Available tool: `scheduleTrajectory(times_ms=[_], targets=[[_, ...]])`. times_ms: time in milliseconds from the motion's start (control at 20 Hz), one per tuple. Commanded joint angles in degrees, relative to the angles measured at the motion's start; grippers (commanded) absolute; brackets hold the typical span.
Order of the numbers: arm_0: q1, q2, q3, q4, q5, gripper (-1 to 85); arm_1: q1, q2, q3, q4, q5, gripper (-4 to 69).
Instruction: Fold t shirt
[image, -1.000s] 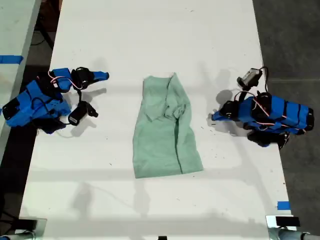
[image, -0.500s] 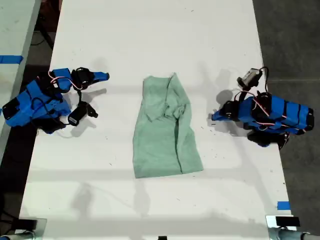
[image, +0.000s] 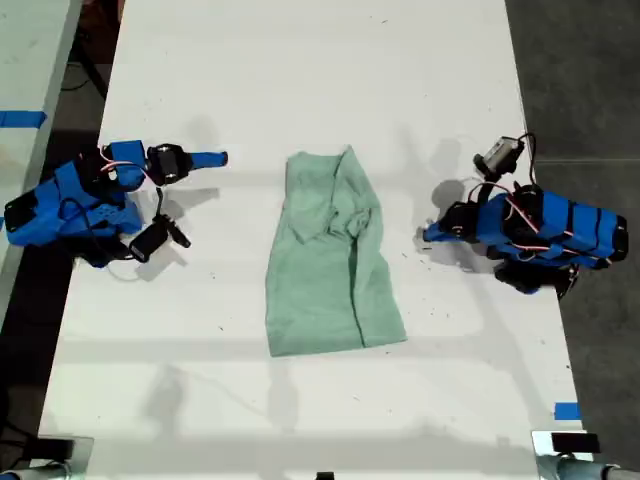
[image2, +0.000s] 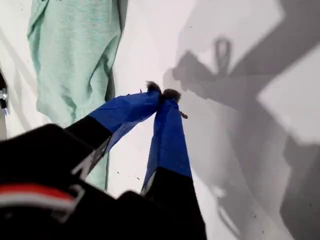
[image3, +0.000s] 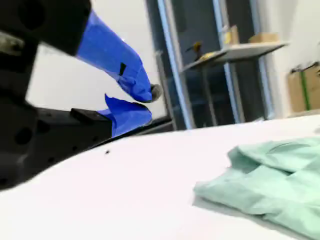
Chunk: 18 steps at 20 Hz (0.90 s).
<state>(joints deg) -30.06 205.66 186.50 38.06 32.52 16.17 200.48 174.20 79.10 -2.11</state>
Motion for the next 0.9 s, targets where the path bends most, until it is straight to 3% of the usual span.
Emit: scheduleTrajectory(times_ms=[0, 150, 250, 300, 450, 500, 650, 850], targets=[[6.68, 0.44, 2.37, -6.94, 7.29, 3.2, -0.09, 0.44, 2.46, 0.44, 0.26, 1.5], [17.67, -0.18, -6.86, -11.51, 6.06, 2.1, 1.23, 0.44, 2.46, 0.44, -1.05, 1.5], [23.03, -24.08, -22.50, -12.66, -2.72, 1.8, 1.23, 0.44, 2.46, 0.44, -0.88, 1.5], [25.75, -49.39, -38.76, -5.63, -12.30, 6.4, 1.23, 0.44, 2.46, 0.44, -0.79, 1.5], [33.22, -124.89, -113.73, 44.82, -38.06, 27.2, 0.88, 0.44, 2.46, 0.44, -0.44, 1.5], [35.33, -139.75, -132.19, 52.56, -43.42, 32.6, 0.53, 0.44, 2.46, 0.44, -0.26, 1.5], [41.40, -142.56, -130.78, 47.55, -62.14, 34.2, -0.18, 0.44, 2.46, 0.44, -0.53, 1.5], [44.47, -148.01, -130.69, 41.31, -67.94, 32.1, 0.70, 0.44, 2.46, 0.44, -1.14, 1.5]])
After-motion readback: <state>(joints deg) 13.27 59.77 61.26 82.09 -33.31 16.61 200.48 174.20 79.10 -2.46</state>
